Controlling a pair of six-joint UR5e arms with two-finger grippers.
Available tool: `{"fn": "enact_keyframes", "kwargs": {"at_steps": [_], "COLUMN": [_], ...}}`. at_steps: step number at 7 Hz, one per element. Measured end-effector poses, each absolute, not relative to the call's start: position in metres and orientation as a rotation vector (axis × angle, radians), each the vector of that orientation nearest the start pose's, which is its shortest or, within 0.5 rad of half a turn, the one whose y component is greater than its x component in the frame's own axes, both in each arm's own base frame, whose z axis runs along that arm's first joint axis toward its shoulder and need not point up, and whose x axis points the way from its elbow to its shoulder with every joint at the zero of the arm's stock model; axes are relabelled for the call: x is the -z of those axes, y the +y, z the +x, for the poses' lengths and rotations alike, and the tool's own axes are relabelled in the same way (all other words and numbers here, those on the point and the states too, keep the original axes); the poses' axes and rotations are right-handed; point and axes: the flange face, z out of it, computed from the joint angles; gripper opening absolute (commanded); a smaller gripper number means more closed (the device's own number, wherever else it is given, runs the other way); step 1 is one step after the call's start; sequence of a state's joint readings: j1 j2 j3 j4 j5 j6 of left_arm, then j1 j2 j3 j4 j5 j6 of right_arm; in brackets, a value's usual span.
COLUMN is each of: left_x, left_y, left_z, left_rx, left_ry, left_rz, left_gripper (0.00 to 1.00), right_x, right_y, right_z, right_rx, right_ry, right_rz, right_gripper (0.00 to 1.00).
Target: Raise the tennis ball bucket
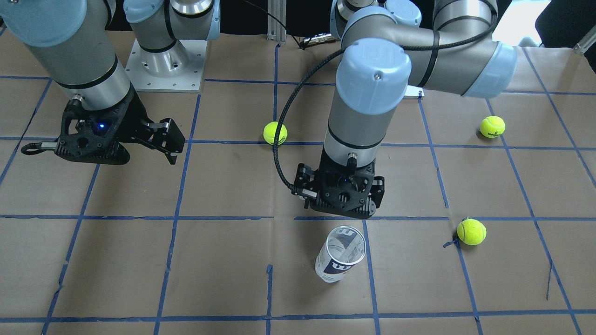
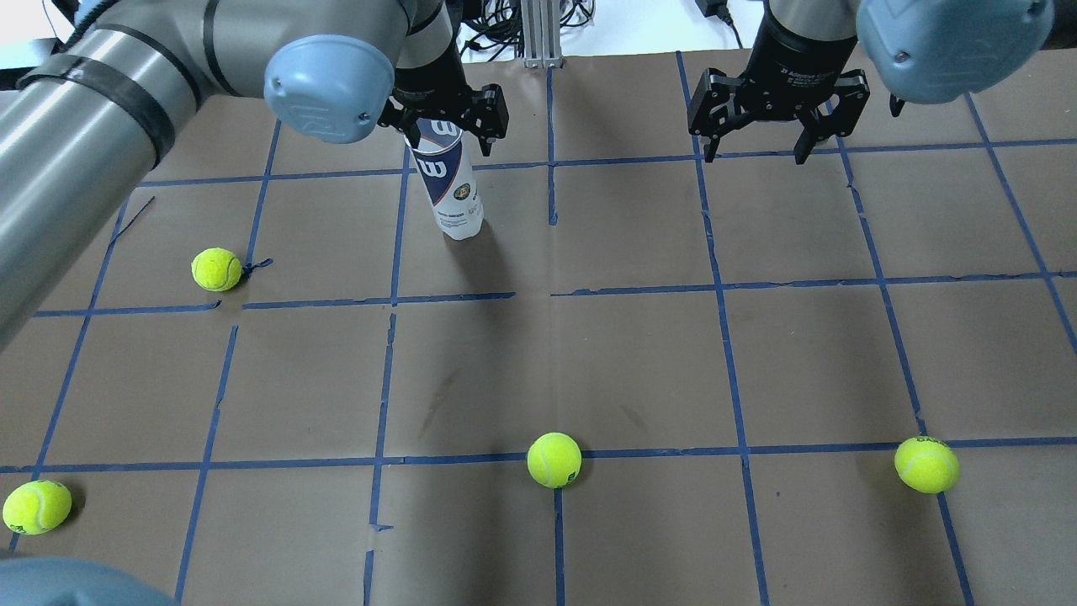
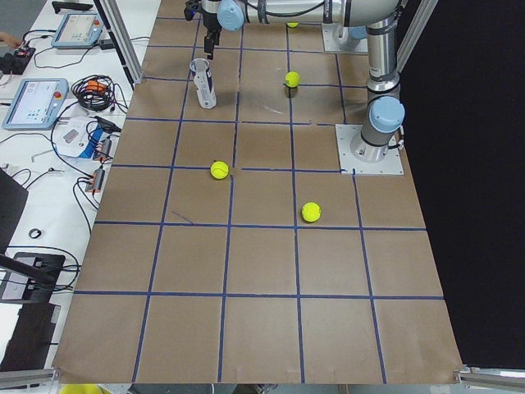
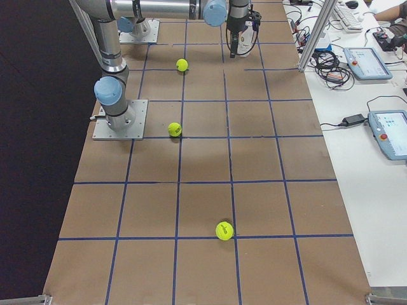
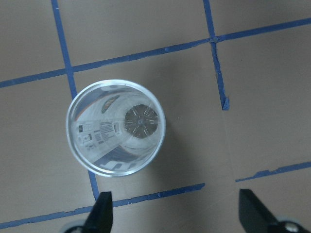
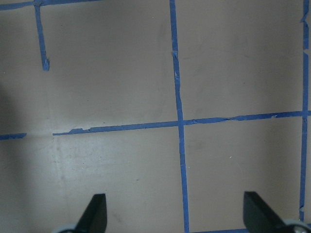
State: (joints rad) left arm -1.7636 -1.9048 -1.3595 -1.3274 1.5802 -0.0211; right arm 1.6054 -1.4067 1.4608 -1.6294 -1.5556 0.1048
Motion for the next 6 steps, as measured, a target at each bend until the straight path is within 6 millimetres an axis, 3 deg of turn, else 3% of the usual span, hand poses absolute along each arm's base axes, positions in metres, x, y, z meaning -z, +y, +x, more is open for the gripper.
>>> {"fn": "enact_keyframes", "kwargs": {"at_steps": [2, 3, 4, 6], "left_x": [-0.496, -0.504, -0.498, -0.486], "left_y": [-0.549, -0.519, -0.499, -0.479], "left_z": [-0.195, -0.178, -0.171, -0.168], "left_rx": [0.157, 0.123, 0.090, 0.048], "left_ry": [3.128, 3.128, 3.129, 3.128], "left_rz": [0.143, 0.105, 0.076, 0.017], "left_gripper": [1.00, 1.00, 1.00, 1.00], "right_x": [-0.461, -0.460, -0.459, -0.459], "right_y": [-0.556, -0.556, -0.556, -0.556], "right_z": [0.155, 0.155, 0.155, 0.155], "right_rx": [0.002, -0.001, -0.001, 0.000], "right_ry": [3.120, 3.119, 3.118, 3.117], "right_rz": [0.110, 0.110, 0.110, 0.113], "right_gripper": [1.00, 1.00, 1.00, 1.00]}}
